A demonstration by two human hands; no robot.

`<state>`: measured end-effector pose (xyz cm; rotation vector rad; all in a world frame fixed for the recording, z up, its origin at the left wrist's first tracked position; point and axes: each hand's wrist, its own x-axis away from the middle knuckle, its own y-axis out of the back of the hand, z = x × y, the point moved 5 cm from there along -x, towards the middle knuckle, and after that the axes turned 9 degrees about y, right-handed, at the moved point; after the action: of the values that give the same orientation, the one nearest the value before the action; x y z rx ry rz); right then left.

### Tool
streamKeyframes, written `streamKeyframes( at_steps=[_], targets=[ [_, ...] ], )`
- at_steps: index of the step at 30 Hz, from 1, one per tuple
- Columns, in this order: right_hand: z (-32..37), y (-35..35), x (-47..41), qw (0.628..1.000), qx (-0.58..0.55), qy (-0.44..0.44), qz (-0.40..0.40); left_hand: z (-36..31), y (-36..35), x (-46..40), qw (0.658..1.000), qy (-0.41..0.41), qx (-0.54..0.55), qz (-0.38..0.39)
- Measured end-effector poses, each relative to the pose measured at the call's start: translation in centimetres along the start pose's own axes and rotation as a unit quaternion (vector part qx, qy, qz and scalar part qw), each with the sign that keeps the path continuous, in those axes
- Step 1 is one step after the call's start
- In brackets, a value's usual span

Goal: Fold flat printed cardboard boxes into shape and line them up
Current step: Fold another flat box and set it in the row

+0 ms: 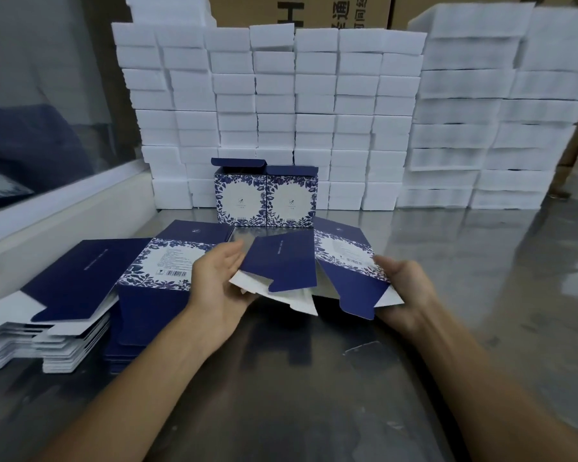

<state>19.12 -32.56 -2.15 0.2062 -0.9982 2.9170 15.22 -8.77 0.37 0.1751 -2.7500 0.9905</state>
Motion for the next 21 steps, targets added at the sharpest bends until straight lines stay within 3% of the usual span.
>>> streamKeyframes(
  at_steps=[6, 12, 14, 17, 21],
  targets=[
    [0.3, -1.4, 0.2, 0.991, -0.097, 0.076, 0.051, 0.7, -0.1, -0.1, 1.000, 0.018, -0.016, -0.001],
    [-0.3, -4.8, 1.0, 0.979, -0.051, 0.169, 0.104, 1.3, -0.8, -0.1, 0.997, 0.018, -0.032, 0.062],
    [-0.8, -6.2, 1.8, 0.965, 0.020, 0.219, 0.141, 1.8, -1.1, 0.0, 0.995, 0.006, -0.049, 0.092],
    [-1.8, -7.8, 2.9, 0.915, 0.185, 0.302, 0.192, 2.4, -1.8, 0.2, 0.987, -0.016, -0.064, 0.145],
    [-3.8, -7.5, 2.0, 0.858, 0.342, 0.304, 0.232, 2.8, -2.5, 0.6, 0.976, -0.049, -0.100, 0.189]
  ],
)
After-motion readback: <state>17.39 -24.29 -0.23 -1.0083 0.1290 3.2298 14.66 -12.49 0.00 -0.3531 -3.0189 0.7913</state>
